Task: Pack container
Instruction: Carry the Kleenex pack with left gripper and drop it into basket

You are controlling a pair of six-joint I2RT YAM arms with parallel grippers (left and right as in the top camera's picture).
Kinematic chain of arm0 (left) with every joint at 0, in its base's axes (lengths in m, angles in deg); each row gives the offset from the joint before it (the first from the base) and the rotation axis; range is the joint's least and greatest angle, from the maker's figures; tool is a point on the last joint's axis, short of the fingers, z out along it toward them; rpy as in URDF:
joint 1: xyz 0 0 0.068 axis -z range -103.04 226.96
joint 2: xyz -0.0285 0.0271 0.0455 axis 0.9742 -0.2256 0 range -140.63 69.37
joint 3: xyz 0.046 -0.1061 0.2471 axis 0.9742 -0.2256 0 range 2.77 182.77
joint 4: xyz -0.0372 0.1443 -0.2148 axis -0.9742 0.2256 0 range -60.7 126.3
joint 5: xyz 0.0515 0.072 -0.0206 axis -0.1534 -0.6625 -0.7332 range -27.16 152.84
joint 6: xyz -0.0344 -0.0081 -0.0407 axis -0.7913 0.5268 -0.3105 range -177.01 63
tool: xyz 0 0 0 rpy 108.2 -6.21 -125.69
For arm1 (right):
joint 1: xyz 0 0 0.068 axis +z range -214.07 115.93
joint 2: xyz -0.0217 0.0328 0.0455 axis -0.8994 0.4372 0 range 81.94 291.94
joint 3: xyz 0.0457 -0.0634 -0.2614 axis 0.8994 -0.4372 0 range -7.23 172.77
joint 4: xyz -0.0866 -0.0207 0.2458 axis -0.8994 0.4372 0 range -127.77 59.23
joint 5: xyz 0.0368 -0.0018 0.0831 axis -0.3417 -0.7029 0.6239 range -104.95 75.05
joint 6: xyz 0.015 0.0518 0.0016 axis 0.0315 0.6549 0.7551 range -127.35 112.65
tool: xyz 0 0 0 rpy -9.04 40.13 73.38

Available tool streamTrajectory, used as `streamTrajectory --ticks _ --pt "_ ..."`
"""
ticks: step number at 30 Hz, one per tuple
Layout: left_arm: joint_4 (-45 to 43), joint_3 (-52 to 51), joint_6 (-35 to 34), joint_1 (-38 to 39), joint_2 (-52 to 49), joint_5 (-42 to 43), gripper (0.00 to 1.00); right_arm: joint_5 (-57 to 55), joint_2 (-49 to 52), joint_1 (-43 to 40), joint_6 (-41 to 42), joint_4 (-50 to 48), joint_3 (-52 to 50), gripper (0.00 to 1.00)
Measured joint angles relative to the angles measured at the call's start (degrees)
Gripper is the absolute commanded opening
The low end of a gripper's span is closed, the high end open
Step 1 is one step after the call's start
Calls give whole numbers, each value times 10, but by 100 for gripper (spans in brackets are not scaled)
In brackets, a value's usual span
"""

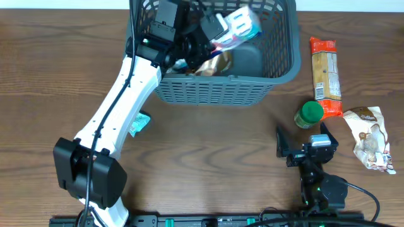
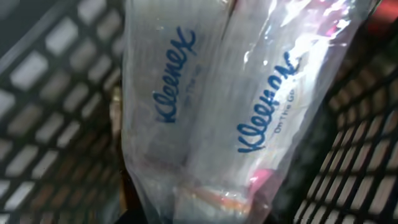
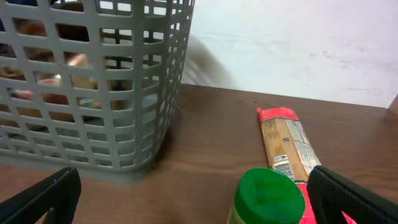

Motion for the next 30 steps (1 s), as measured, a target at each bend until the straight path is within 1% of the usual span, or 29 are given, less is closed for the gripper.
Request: streamTrajectory --ticks 4,8,9,10,11,12,20,24,27,30 --pt "27 0 18 0 0 -27 6 0 0 0 0 0 0 99" --pt "31 0 26 0 0 -31 5 0 0 0 0 0 0 99" --pt "31 0 27 0 0 -32 11 0 0 0 0 0 0 99" --pt "31 0 28 0 0 -32 31 0 0 0 0 0 0 99" --pt "31 0 28 0 0 -32 72 0 0 0 0 0 0 99" --pt "32 0 30 0 0 -33 99 0 0 0 0 0 0 99" --pt "30 0 25 -3 -1 -45 98 0 0 0 0 0 0 99" --pt "3 0 21 -3 2 -47 98 0 0 0 0 0 0 99" --pt "-12 5 0 -3 14 -70 98 0 0 0 0 0 0 99" --pt "-10 37 -26 -3 32 -112 98 0 0 0 0 0 0 99"
